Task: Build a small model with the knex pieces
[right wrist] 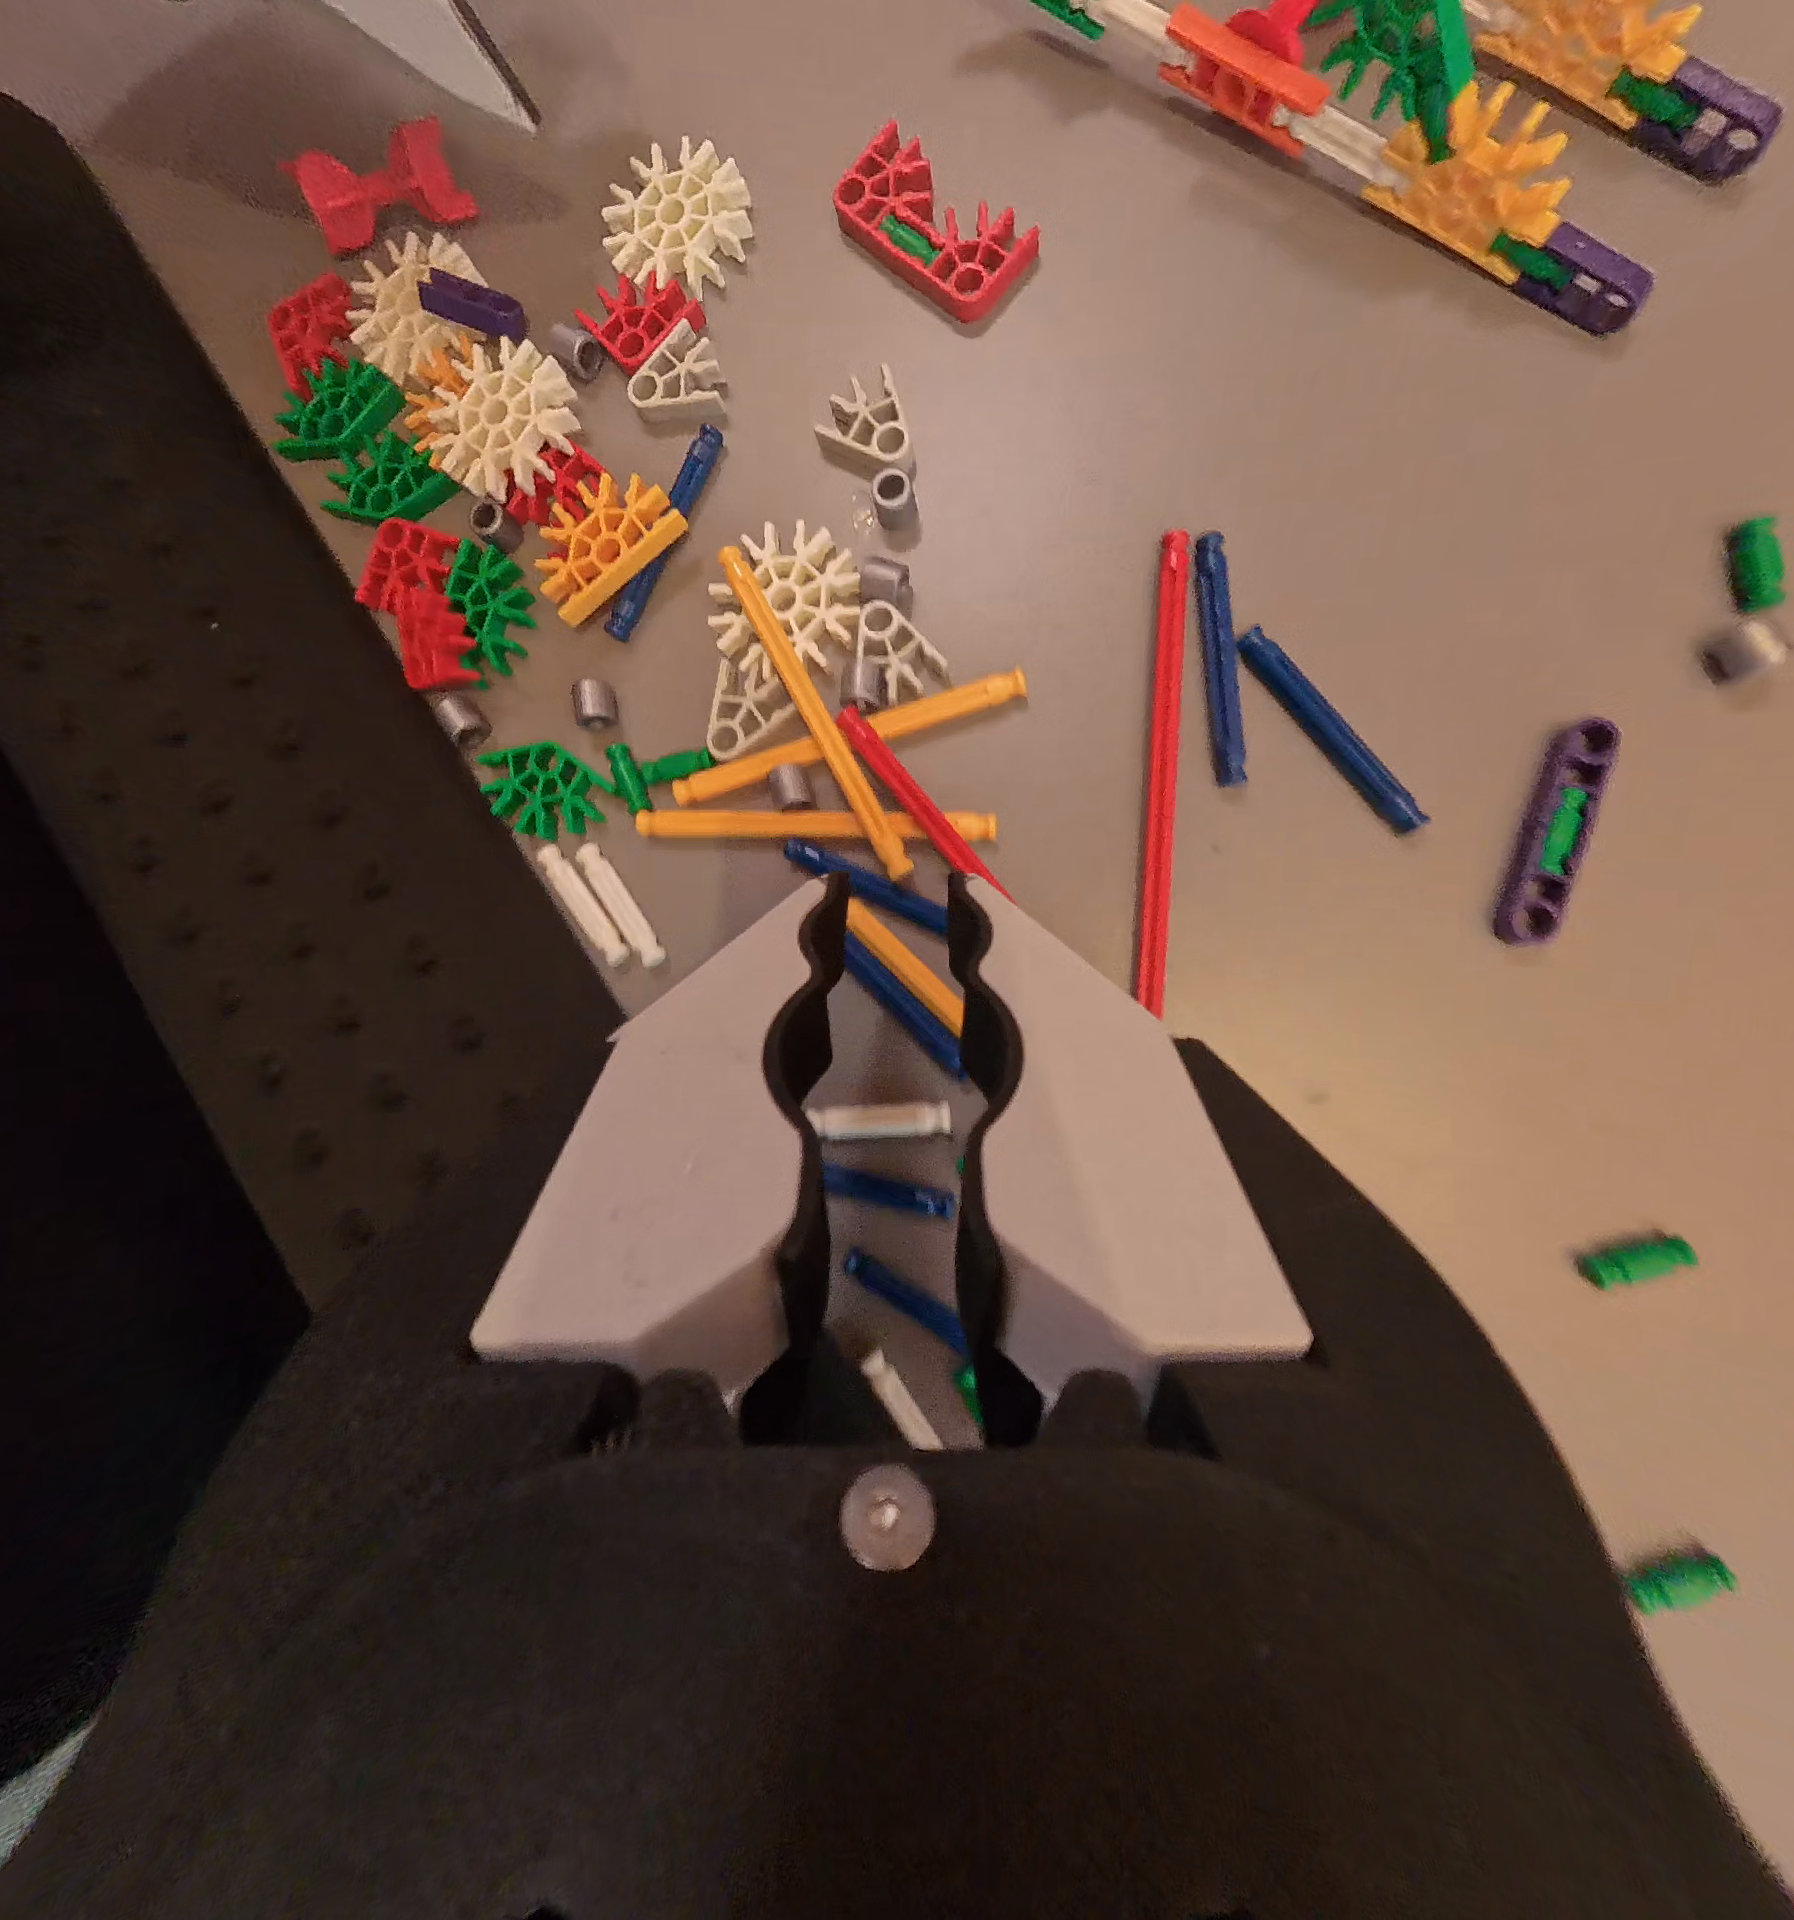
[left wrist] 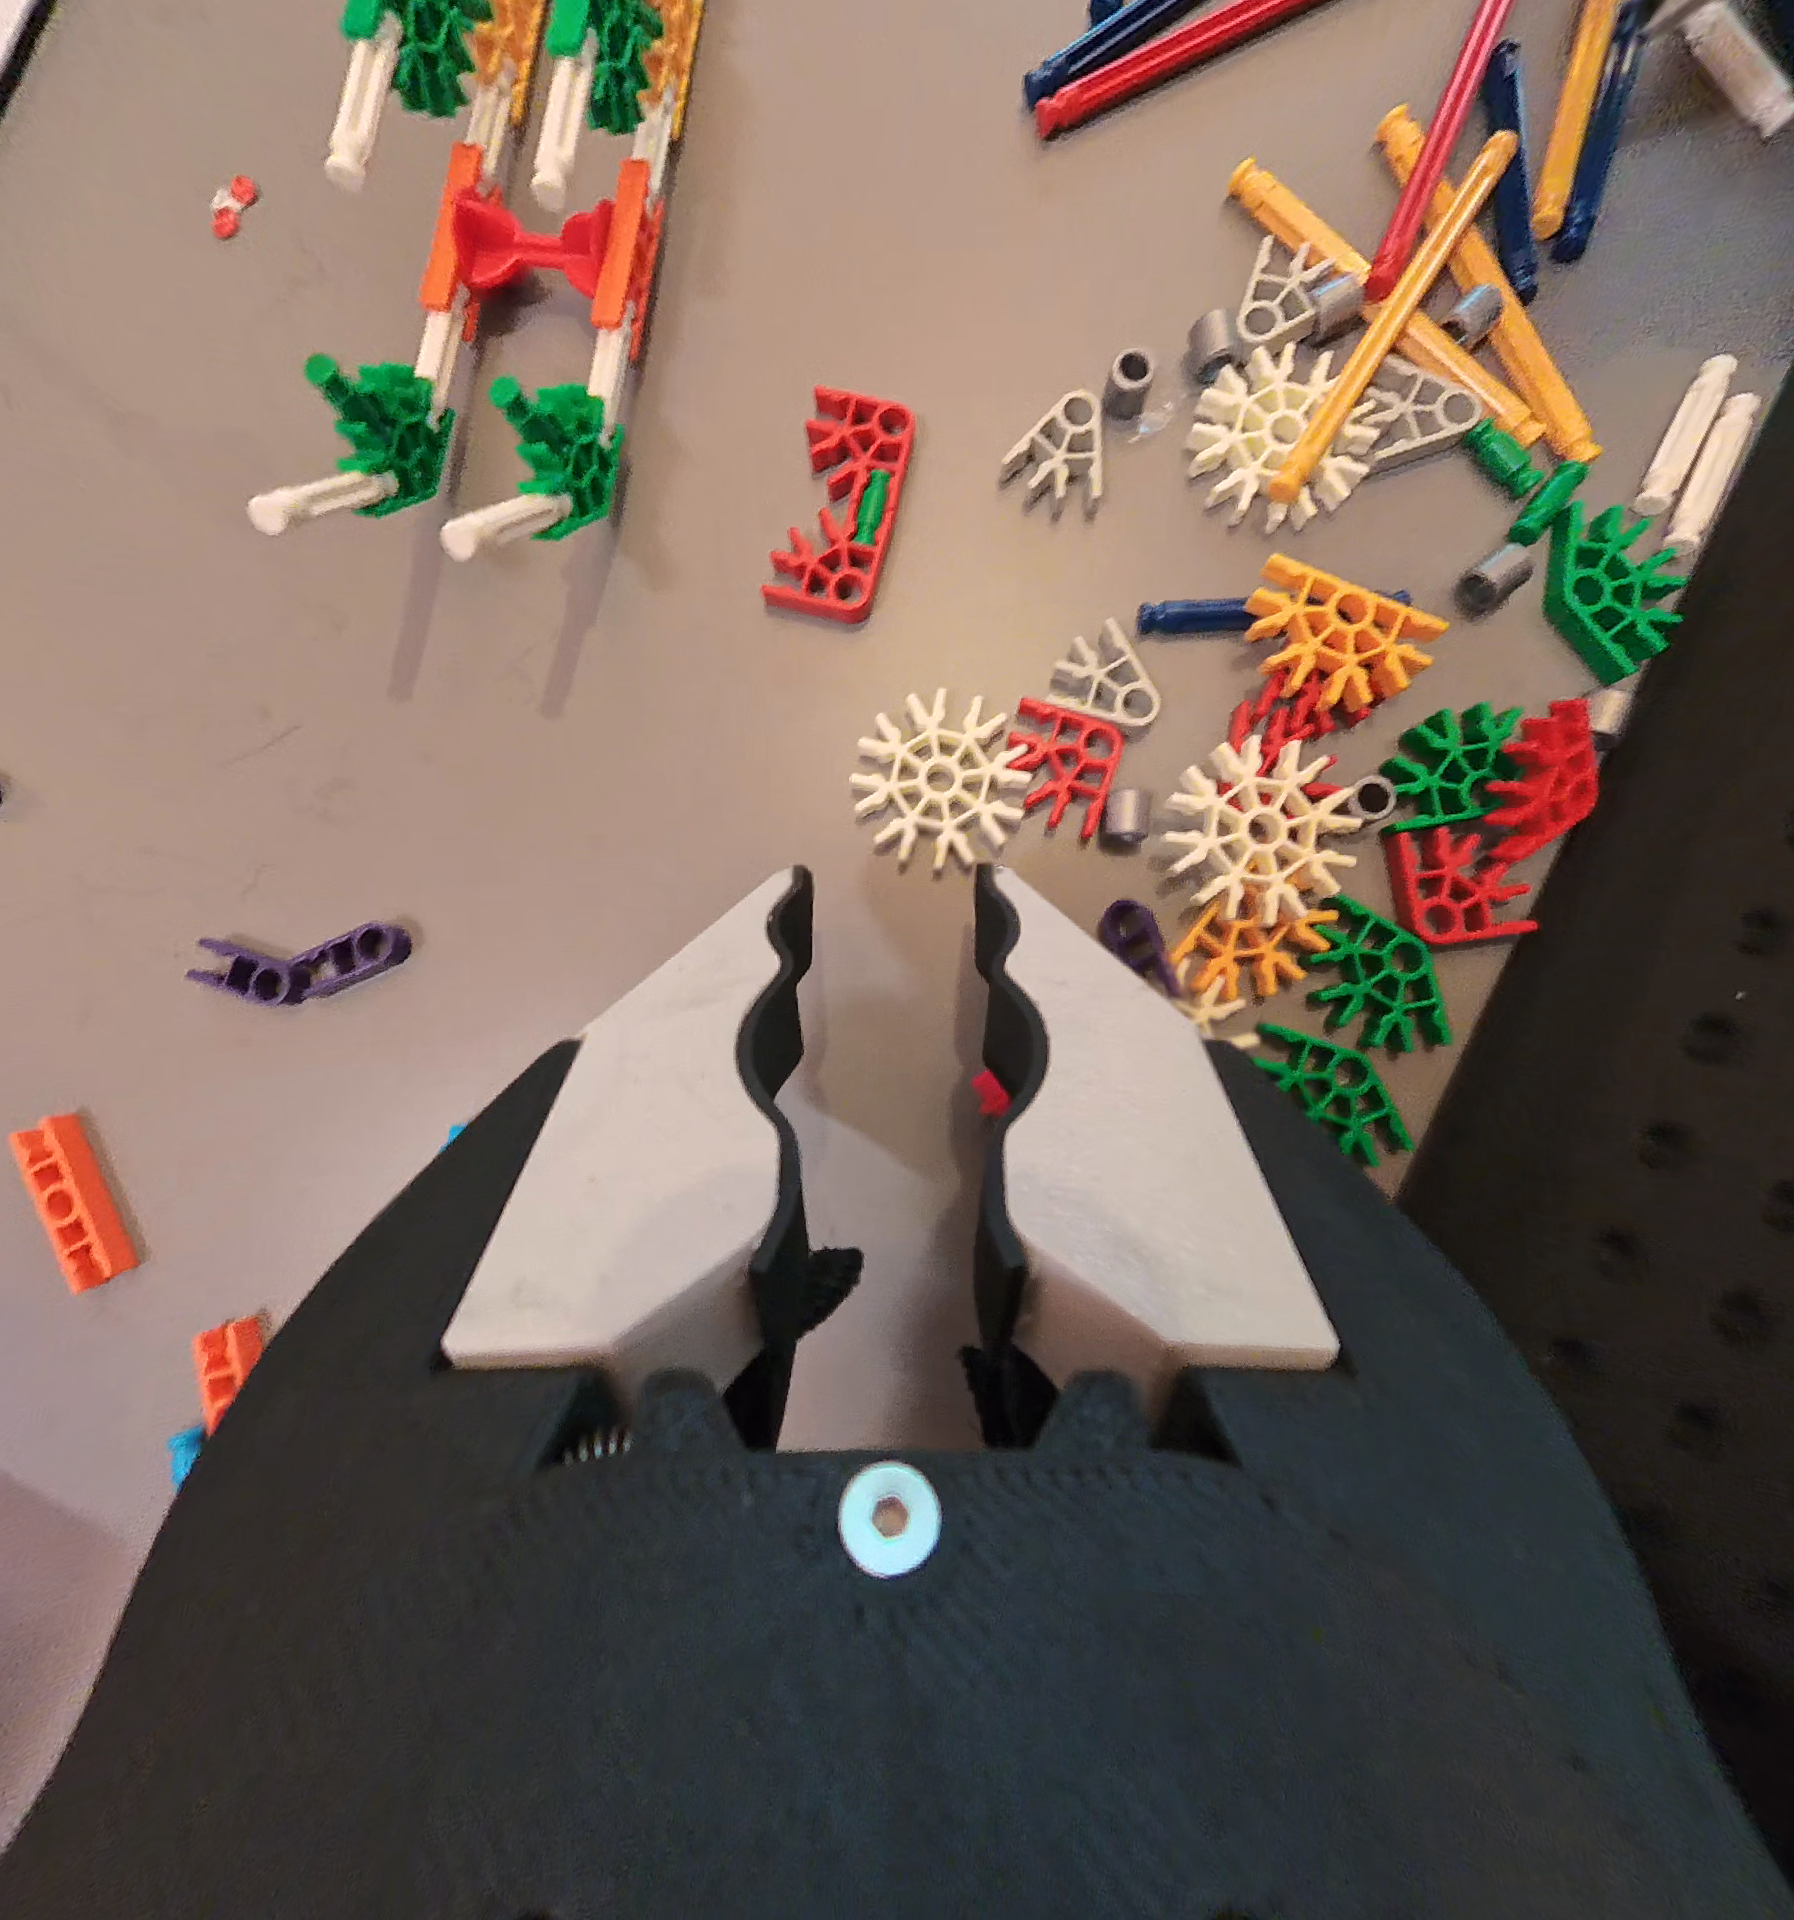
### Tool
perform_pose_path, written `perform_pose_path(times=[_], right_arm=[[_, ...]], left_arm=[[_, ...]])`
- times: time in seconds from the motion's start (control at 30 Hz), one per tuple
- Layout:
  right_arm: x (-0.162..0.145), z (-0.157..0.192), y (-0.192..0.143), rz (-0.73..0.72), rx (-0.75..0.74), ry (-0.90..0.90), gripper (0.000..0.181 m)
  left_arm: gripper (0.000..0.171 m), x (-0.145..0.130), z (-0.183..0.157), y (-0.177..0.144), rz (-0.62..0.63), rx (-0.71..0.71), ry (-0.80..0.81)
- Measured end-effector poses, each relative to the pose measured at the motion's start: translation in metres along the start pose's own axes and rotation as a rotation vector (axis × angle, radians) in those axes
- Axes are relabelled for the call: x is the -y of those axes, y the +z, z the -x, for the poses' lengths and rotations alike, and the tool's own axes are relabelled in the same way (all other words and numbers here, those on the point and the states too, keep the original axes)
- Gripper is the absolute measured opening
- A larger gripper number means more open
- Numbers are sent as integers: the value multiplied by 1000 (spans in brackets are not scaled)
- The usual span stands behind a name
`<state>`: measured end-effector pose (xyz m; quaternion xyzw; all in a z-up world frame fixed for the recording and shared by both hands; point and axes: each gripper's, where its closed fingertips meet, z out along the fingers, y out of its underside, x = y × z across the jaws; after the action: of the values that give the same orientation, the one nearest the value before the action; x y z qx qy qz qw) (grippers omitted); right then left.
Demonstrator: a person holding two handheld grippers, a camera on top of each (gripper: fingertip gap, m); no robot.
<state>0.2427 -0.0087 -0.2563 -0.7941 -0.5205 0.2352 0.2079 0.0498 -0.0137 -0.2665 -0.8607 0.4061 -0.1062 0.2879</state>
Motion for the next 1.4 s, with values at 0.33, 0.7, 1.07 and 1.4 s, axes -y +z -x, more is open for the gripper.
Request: perform_pose_path(times=[0.33, 0.7, 1.07, 1.4], right_arm=[[44, 3, 53, -31, -6, -42, 17], [40, 4, 67, -2, -5, -35, 5], [30, 9, 57, -28, -39, 7, 5], [50, 15, 29, -226, -9, 164, 26]], left_arm=[[28, 20, -11, 22, -12, 8, -12], [30, 51, 4, 54, -20, 66, 74], [13, 58, 6, 69, 29, 1, 133], [13, 77, -6, 44, -162, 77, 272]])
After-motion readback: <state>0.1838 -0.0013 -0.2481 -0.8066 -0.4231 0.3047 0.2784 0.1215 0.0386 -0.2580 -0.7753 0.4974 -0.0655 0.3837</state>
